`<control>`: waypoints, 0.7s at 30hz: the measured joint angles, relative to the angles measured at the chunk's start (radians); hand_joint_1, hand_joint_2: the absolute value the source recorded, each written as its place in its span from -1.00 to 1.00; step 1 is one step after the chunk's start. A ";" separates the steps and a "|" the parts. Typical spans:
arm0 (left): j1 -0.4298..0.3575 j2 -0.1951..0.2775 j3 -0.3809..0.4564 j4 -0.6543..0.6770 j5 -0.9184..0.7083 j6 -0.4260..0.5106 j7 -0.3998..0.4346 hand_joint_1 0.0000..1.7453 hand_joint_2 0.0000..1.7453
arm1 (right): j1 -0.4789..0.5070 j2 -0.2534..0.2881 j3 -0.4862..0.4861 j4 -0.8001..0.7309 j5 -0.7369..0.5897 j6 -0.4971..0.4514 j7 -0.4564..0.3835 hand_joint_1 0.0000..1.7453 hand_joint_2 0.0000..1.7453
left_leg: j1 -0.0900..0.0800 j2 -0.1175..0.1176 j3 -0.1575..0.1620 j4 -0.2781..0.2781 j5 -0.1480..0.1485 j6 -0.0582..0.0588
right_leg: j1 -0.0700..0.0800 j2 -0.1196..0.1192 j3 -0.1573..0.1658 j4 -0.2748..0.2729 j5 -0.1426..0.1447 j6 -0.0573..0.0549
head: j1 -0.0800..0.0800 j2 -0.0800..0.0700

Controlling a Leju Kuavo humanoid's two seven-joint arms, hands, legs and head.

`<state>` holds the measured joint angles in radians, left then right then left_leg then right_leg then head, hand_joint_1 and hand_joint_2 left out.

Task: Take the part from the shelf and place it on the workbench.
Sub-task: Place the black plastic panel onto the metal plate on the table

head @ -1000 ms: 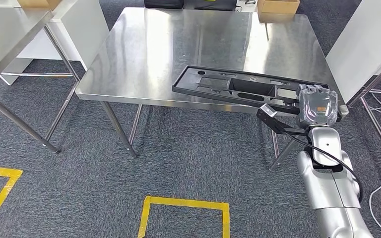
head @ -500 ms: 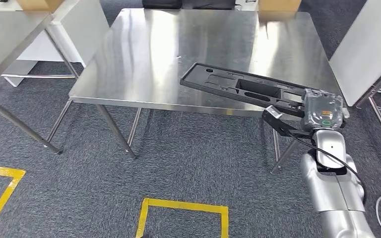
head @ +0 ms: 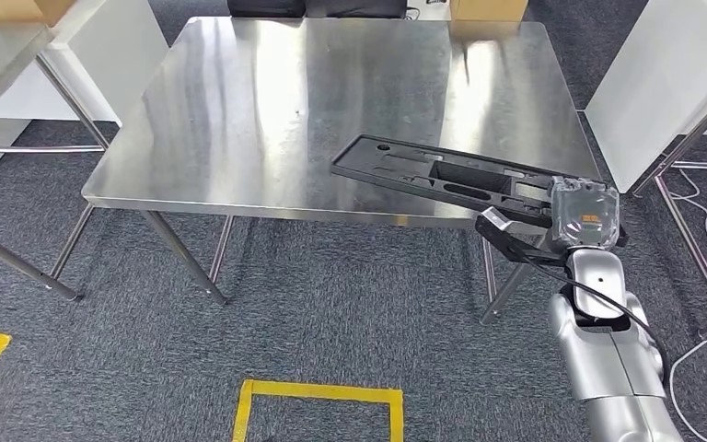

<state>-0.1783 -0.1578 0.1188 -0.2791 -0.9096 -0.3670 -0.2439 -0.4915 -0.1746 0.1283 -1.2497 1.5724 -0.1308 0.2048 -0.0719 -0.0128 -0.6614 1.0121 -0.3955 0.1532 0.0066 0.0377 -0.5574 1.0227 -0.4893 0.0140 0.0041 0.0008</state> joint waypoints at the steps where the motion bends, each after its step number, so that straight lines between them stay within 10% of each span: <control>1: -0.001 0.000 -0.002 -0.001 0.003 0.000 0.000 -1.00 1.00 | -0.001 0.001 0.001 -0.002 0.000 0.001 0.001 1.00 1.00 | 0.003 0.003 0.013 -0.013 -0.002 0.000 | 0.002 -0.001 0.004 0.001 -0.002 0.001 | -0.001 0.000; 4: -0.007 -0.002 -0.011 -0.003 0.015 0.000 0.000 -1.00 1.00 | -0.012 0.001 0.006 -0.008 0.000 0.003 0.001 1.00 1.00 | 0.016 0.008 0.056 -0.050 -0.004 -0.009 | 0.007 -0.012 -0.023 0.074 -0.039 0.001 | -0.005 0.000; 8: -0.002 -0.007 -0.020 -0.003 0.033 0.000 0.001 -1.00 1.00 | -0.016 0.002 0.009 -0.005 0.000 0.012 0.003 1.00 1.00 | 0.032 0.008 0.079 -0.053 -0.024 -0.039 | -0.011 -0.018 -0.146 0.260 -0.084 0.022 | -0.005 0.000; 12: 0.006 -0.005 -0.025 -0.003 0.044 0.001 0.001 -1.00 1.00 | -0.011 0.002 0.017 0.002 0.000 0.014 0.004 1.00 1.00 | 0.056 0.005 0.106 -0.039 -0.057 -0.083 | -0.053 -0.032 -0.104 0.049 0.052 0.102 | -0.002 0.000; 18: 0.005 -0.002 -0.036 -0.005 0.052 0.003 0.001 -1.00 1.00 | -0.017 0.002 0.023 0.006 0.000 0.015 0.005 1.00 1.00 | 0.065 0.008 0.075 0.038 -0.097 -0.123 | -0.047 -0.025 -0.066 0.010 0.045 0.028 | -0.009 0.000; 21: 0.004 -0.004 -0.043 -0.005 0.058 0.004 0.001 -1.00 1.00 | -0.025 0.002 0.026 0.006 0.000 0.017 0.006 1.00 1.00 | 0.074 0.015 -0.047 0.217 -0.128 -0.142 | -0.042 -0.021 -0.041 0.009 0.026 0.005 | -0.010 0.000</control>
<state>-0.1744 -0.1616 0.0758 -0.2844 -0.8519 -0.3629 -0.2429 -0.5166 -0.1721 0.1545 -1.2438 1.5725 -0.1140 0.2104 0.0022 0.0018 -0.7088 1.2296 -0.5237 0.0109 -0.0355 0.0162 -0.5986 1.0313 -0.4633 0.0193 -0.0063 0.0008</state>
